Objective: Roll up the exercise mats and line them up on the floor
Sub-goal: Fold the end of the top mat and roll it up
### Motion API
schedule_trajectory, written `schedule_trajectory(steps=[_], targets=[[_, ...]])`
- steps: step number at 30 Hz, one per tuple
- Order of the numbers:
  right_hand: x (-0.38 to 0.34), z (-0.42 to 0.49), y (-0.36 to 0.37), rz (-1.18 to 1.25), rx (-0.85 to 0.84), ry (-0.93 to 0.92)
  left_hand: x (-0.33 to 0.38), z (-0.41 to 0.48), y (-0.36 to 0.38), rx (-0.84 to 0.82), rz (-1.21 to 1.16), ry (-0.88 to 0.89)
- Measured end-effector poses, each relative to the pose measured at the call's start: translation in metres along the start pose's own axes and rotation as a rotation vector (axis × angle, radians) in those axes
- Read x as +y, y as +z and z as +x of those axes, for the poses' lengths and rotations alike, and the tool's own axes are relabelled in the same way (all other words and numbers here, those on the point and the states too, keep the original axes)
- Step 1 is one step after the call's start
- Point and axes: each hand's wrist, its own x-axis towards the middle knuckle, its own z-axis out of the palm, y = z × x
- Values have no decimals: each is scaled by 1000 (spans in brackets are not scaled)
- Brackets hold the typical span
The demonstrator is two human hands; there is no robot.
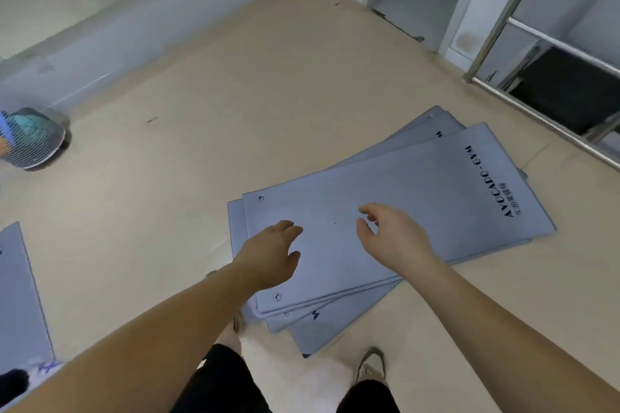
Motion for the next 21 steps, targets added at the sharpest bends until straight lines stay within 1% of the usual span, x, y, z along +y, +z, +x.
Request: schedule_trajectory(steps=[3,6,10,13,17,21], targets=[[-11,48,11,23,28,63,-40,52,-18,-30,31,50],[-28,106,34,57,80,161,-97,121,-42,-61,89,118],[-66,177,77,119,151,349,-178,224,-71,-141,196,217],[-92,212,108,158,209,518,-217,280,-78,-222,286,345],[-115,233,146,190,248,688,-246,309,-71,-333,354,544],[-117,236,205,209,274,748,-278,322,-46,-380,433,661]])
